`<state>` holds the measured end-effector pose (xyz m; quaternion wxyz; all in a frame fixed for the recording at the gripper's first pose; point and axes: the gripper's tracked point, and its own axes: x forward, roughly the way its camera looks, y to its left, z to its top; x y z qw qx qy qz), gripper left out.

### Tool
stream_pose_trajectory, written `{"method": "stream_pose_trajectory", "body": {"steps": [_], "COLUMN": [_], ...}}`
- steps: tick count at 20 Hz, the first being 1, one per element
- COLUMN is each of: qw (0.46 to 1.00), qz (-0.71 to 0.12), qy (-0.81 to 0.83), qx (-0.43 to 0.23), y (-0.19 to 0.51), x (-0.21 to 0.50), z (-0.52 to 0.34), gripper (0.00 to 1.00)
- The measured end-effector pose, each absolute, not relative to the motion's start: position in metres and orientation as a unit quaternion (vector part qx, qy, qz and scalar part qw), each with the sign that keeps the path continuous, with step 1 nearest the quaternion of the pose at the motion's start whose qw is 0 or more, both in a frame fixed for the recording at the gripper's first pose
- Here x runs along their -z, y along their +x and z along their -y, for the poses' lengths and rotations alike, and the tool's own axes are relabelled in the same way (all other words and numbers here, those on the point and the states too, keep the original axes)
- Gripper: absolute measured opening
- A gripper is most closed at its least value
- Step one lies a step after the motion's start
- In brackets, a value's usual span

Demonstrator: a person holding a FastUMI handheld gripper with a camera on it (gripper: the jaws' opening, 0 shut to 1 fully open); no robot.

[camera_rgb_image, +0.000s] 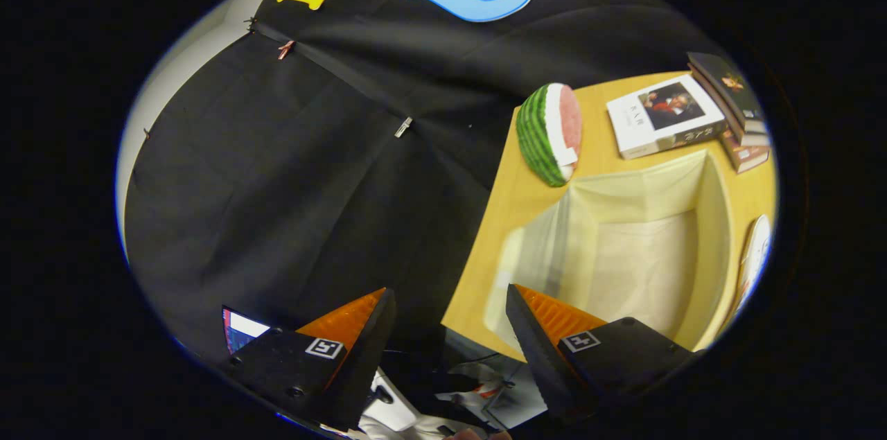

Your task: Open the storage box then place both shoes into the box .Put the left shoe in first, then the right shoe, with the right side of both shoes facing outward in a uniform manner.

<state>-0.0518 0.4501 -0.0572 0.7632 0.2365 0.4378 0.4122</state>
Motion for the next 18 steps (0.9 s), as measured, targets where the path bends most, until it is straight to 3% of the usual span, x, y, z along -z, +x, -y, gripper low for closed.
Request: {"method": "stream_pose_trajectory", "body": {"steps": [6, 13, 18], "qw": [0.851, 0.881, 0.889], "qz": [-0.39, -0.422, -0.447], "qy": [0.169, 0.143, 0.009], "qx": [-0.309, -0.157, -0.101], "y": [-0.006, 0.004, -0.001], "x": [0.088, 0.143, 0.201], "z": [-0.312, -0.168, -0.076], "gripper": [0.98, 0.98, 0.98]}}
